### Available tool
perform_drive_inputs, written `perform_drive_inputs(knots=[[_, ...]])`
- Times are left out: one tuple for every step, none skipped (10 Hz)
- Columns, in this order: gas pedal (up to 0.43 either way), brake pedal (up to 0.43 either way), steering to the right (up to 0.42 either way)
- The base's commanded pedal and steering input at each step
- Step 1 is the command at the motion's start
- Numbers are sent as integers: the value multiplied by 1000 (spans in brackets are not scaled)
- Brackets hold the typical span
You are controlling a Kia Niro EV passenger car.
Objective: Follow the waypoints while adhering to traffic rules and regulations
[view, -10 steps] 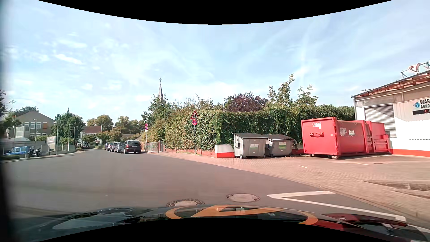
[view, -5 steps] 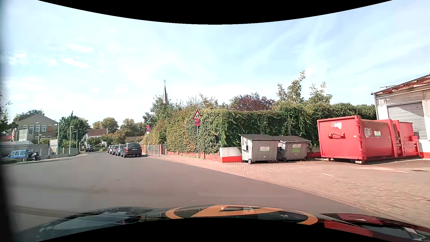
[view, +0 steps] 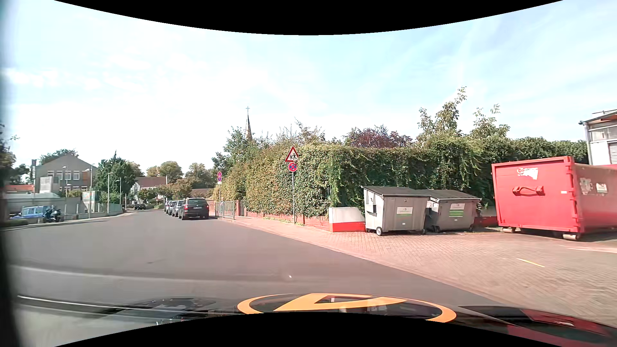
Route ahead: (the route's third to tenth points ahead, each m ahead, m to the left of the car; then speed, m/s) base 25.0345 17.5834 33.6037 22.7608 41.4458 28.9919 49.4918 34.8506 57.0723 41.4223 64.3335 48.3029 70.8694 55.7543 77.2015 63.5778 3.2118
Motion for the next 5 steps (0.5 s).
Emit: perform_drive_inputs(knots=[[59, 0, -142], [59, 0, -152], [59, 0, -167], [59, 0, -193], [59, 0, -206]])
